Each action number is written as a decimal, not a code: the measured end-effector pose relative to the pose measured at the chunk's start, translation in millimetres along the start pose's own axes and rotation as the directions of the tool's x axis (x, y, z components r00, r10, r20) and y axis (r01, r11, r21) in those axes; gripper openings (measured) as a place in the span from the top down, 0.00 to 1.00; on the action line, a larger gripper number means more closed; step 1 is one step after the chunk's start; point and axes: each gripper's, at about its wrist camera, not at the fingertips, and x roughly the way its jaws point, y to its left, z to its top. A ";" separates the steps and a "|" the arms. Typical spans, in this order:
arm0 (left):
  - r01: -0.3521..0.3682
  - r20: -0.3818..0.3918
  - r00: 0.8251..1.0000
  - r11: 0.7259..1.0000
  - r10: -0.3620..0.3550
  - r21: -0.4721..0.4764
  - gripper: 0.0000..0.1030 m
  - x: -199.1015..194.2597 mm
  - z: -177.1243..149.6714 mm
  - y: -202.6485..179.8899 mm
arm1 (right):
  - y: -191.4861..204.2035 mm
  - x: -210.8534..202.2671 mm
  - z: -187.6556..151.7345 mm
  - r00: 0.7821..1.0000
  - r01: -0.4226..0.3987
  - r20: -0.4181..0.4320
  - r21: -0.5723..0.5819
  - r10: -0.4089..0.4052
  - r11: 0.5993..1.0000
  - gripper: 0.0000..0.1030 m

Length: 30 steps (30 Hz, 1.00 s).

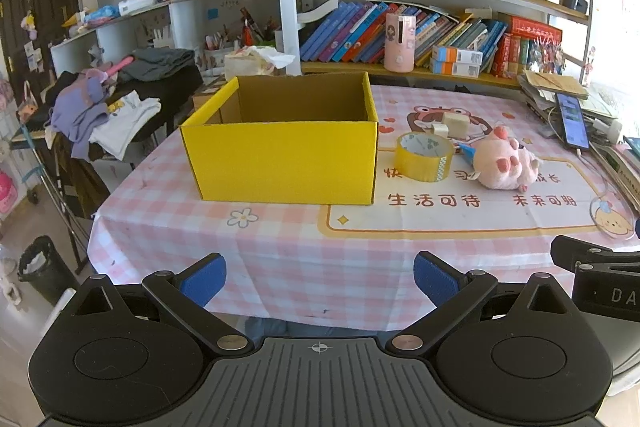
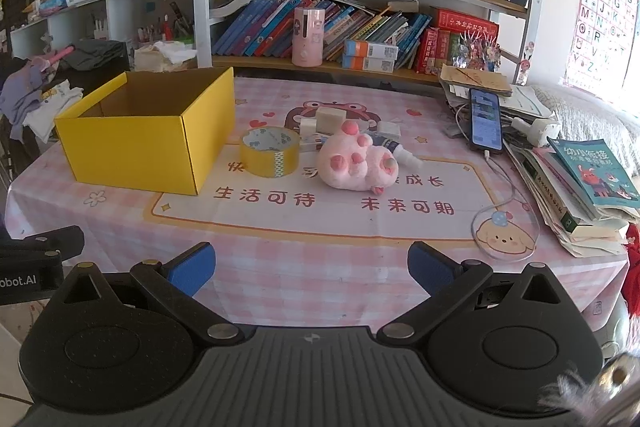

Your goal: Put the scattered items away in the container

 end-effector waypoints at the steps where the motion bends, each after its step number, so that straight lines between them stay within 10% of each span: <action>1: 0.000 0.000 1.000 1.000 0.000 -0.002 0.02 0.1 0.0 0.4 | 0.0 -0.1 -0.1 1.000 0.002 -0.001 0.000 -0.002 1.000 0.00; 30: 0.025 -0.006 1.000 0.999 -0.025 -0.024 0.02 7.2 4.0 11.5 | 9.3 0.9 5.6 0.999 0.034 -0.015 -0.023 -0.035 0.999 0.00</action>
